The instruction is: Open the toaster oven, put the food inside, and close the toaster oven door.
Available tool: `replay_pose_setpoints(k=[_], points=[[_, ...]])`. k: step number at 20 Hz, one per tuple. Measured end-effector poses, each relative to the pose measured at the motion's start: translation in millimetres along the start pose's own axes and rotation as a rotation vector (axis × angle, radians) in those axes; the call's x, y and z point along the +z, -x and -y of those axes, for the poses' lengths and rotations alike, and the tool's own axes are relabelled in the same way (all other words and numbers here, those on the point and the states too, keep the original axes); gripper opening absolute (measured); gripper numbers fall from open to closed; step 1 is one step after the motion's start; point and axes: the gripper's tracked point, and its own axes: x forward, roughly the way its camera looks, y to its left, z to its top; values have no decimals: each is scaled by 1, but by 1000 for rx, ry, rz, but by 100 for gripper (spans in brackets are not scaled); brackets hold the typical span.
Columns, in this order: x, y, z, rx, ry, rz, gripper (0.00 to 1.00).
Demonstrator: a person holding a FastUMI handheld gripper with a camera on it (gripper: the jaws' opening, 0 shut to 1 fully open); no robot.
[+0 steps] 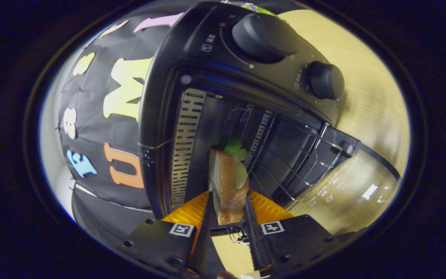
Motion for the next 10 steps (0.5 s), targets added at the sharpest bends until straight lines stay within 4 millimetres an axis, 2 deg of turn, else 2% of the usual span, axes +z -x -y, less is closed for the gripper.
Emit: replay_pose_setpoints(k=[2, 6, 10], points=[[-4, 3, 0, -44, 63, -10, 76], [-17, 19, 3, -130, 193, -51, 86], [-33, 46, -7, -154, 254, -91, 87]])
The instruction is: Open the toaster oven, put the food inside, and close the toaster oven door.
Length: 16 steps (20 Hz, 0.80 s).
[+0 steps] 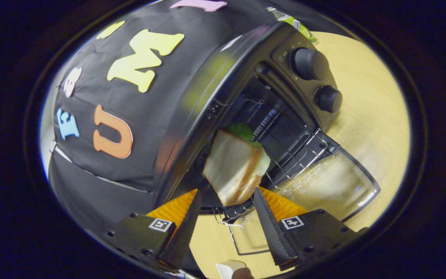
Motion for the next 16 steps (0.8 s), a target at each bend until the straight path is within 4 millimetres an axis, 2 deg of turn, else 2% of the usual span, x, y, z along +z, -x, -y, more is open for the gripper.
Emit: replay_pose_setpoints(k=[4, 6, 7, 12, 16], points=[[-18, 50, -15, -8, 149, -28, 90], [-30, 75, -16, -33, 243, -38, 97], [-35, 87, -14, -50, 289, -38, 97], [-69, 138, 7, -148, 524, -46, 98], [-77, 148, 41, -238, 659, -20, 100]])
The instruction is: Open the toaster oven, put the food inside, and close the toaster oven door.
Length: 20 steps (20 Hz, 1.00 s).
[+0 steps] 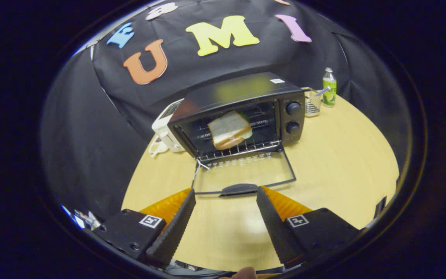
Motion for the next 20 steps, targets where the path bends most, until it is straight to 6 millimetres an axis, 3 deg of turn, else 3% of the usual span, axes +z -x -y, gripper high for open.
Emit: replay_pose_setpoints(k=[4, 8, 14, 20], points=[[-34, -20, 13, -44, 54, -17, 100], [-64, -55, 24, -80, 78, -49, 100], [-72, -102, 39, -130, 82, -56, 100], [-69, -123, 43, -163, 129, -48, 100]])
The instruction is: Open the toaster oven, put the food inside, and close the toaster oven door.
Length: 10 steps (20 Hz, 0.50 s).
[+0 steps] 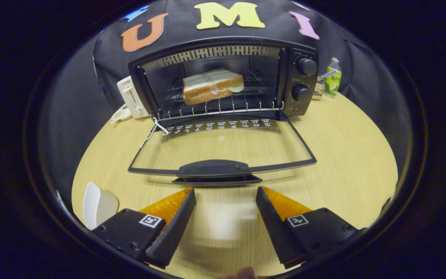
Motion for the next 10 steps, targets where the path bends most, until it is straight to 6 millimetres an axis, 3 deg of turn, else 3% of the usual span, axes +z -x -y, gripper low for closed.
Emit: replay_pose_setpoints(k=[3, 6, 10], points=[[3, 1, -1, -9, 13, 5, 100], [11, 13, -2, -6, 23, 25, 100], [48, 41, -7, 7, 9, 90, 100]])
